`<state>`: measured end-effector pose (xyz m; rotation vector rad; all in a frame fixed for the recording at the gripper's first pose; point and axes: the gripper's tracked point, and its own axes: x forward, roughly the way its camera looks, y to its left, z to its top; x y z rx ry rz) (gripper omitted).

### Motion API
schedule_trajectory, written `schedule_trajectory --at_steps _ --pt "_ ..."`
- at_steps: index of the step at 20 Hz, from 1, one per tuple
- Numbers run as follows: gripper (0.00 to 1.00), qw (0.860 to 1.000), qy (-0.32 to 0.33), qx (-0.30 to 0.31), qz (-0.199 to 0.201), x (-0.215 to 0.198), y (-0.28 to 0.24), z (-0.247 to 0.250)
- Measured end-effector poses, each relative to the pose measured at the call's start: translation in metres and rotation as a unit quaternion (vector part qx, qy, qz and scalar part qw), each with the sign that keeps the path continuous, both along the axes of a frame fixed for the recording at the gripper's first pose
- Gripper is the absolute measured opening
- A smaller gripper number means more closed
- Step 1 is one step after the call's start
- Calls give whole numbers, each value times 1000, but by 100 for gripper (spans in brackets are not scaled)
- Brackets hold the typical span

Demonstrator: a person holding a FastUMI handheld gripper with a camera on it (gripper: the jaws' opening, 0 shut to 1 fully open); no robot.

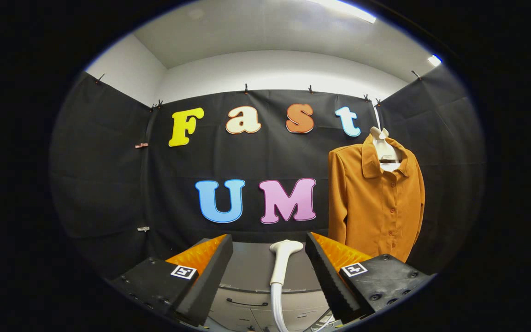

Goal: Iron the clothes twice with a garment steamer, once on the left side and once on the right side.

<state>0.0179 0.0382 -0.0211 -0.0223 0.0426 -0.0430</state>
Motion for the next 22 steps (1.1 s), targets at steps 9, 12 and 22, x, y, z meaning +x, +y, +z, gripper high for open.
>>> schedule_trajectory --at_steps 9,12,22 --pt "98 998 46 3 -36 22 19 -44" --pt "98 997 66 -1 -48 35 19 -61" --pt "99 983 166 6 -74 114 -21 -146"
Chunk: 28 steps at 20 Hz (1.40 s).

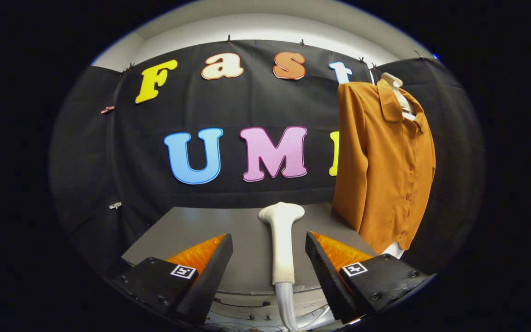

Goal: Iron the clothes twice with a garment steamer, once on the left side and once on the right side.

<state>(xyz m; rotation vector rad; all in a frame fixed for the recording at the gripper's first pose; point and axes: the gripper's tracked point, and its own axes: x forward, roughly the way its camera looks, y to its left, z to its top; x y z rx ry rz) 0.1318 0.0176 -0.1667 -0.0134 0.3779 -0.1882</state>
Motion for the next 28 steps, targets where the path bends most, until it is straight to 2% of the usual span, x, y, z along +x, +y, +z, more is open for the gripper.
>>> schedule_trajectory --at_steps 6,10,12,13,15,16,17,18,22,28 --pt "98 996 79 18 -21 32 -22 -62" --pt "98 992 120 21 -33 38 -30 -91" --pt "93 990 135 17 -36 39 -31 -99" --pt "83 989 144 15 -41 36 -33 -100" --pt "73 988 146 5 -42 38 -36 -101" --pt "64 988 150 2 -42 37 -36 -99" --pt "45 988 152 -4 -40 39 -33 -100" --pt "45 987 154 -11 -33 41 -32 -103" --pt "35 988 152 -16 -20 42 -32 -100" --pt "35 990 142 -14 -8 40 -27 -93"
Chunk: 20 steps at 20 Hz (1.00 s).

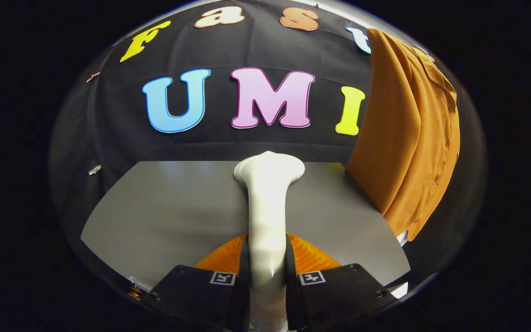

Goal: Iron the clothes twice with a garment steamer, once on the left side and once on the right side.

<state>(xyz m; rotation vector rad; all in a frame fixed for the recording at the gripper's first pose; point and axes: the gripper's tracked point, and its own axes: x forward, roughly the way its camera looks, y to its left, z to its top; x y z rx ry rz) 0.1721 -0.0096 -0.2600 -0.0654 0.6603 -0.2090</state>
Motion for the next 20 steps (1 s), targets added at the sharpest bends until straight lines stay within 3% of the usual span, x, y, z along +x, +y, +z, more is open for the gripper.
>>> schedule_trajectory --at_steps 6,13,20 --pt "35 999 -35 -6 10 -17 13 32" --pt "34 992 -121 -18 17 -65 38 103" --pt "34 981 -180 -46 -47 -123 -12 158"
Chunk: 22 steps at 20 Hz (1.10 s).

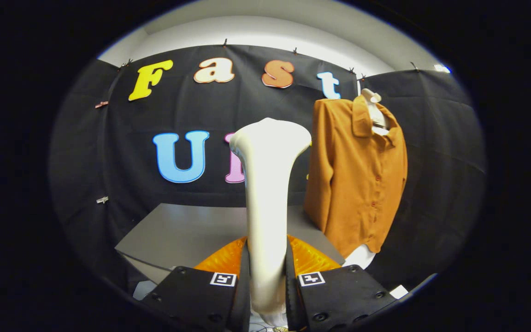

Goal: Iron the clothes twice with a garment steamer, once on the left side and once on the right side.

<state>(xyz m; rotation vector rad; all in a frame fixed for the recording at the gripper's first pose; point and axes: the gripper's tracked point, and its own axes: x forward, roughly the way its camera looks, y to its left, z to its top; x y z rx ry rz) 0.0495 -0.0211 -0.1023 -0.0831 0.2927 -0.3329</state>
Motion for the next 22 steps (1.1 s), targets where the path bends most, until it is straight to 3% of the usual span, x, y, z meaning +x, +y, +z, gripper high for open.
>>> schedule_trajectory --at_steps 7,15,22 --pt "34 998 -20 8 -54 -14 -103 13" --pt "34 998 -25 45 -22 24 -198 6" --pt "34 996 -18 85 27 55 -236 -18"
